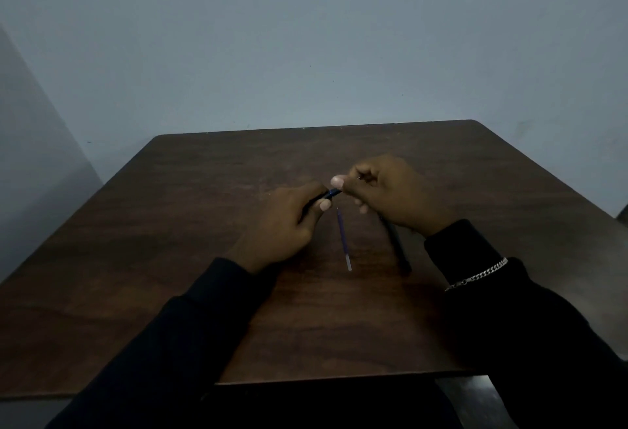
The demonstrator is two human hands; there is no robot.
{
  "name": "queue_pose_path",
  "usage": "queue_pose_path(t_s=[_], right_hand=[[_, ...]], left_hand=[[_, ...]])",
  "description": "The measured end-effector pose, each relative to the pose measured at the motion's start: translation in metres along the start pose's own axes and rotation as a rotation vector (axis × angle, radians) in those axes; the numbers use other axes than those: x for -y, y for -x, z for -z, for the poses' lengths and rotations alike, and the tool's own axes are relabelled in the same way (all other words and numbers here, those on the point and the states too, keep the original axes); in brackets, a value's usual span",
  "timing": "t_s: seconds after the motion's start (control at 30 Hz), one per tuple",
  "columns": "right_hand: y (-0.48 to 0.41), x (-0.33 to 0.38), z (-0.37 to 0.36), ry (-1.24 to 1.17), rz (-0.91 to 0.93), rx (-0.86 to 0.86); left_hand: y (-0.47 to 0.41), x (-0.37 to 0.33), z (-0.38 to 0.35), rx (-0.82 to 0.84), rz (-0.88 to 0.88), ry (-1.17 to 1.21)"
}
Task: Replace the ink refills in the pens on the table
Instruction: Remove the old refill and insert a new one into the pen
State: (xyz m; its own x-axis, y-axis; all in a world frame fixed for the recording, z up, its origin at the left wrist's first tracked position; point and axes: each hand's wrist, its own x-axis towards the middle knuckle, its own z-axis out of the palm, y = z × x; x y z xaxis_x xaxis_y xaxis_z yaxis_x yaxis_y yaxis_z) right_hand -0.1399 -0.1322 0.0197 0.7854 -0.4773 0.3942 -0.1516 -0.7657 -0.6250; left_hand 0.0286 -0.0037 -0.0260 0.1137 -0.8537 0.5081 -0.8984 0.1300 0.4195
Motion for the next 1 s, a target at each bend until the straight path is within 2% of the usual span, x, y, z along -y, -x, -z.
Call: queue_pose_path(t_s=[0.13,0.3,0.4,0.57,0.73,0.87,1.0], right_hand=[[0.001,0.001,0.002,-0.018,-0.056,-0.018],[-0.003,-0.004,0.007,-0.244,-0.038,0.029],[-0.003,-0.006,0.005,-0.2,-0.029,0.033],[0.001,0.0,0.004,0.035,-0.012,0.031],[-0.002,-0.002,0.01,-0.194,-0.136,-0.068],[-0.002,-0.009,0.016,-0.248,-0.065,0.037],[-0.003,-0.008,0.01,-0.179,-0.014,0.044]], left_hand=[[-0.001,-0.001,0.0,0.006,-0.001,0.022],[-0.002,0.0,0.0,0.008,0.01,0.023],[-0.001,-0.001,0.001,-0.009,-0.01,0.021],[0.0,-0.002,-0.001,0.009,-0.005,-0.009],[-0.002,0.0,0.001,0.005,0.023,0.025],[-0.002,0.001,-0.001,-0.009,0.021,0.003],[-0.002,0.002,-0.001,-0.006,0.016,-0.006]])
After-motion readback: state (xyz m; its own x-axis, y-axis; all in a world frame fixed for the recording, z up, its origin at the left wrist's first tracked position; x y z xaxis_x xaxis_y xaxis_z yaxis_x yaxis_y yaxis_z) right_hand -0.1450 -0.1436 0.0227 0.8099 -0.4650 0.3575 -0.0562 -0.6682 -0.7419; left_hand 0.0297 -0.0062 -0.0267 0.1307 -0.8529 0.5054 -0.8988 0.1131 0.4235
